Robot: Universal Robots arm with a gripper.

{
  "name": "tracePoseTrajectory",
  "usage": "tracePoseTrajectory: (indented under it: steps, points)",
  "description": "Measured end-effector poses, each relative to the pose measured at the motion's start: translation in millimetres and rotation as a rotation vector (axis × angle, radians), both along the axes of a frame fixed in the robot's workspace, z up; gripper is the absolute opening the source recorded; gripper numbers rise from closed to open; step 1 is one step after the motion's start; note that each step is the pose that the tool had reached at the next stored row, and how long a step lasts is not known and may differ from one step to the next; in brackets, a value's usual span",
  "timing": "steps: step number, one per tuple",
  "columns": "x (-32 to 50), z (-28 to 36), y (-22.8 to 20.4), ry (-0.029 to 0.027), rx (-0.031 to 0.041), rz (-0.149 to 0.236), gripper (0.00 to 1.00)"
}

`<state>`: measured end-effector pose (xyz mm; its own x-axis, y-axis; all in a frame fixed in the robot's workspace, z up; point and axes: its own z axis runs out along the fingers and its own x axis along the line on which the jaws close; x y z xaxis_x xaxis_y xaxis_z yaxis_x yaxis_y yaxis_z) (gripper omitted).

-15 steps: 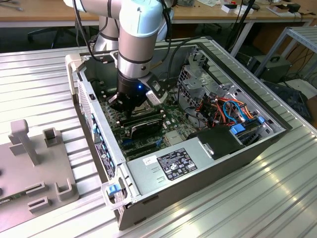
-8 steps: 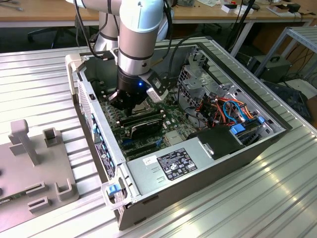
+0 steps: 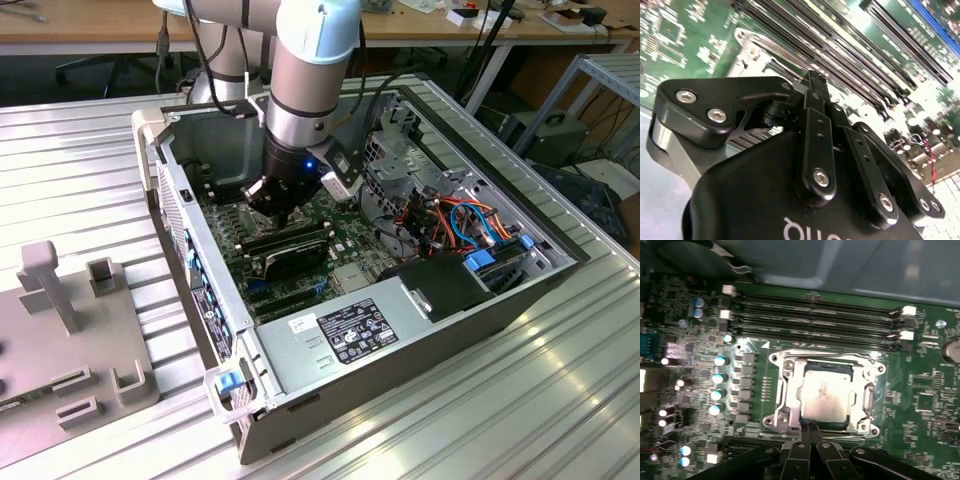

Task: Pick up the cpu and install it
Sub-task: 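Install the second cpu locking lever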

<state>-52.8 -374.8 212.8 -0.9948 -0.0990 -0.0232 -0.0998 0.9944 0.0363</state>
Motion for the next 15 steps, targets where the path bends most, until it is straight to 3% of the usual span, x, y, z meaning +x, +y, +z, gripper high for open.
tracePoseTrajectory:
  steps: [4,9,15]
  points:
    - [2.5,1.2,4.0,0.0003,0.0,0.0,0.11]
    - [2.6,10.0,11.4,0.0003,-0.0001,-0.001,0.11]
    - [3.6,13.4,18.8,0.0004,-0.0007,-0.016,0.11]
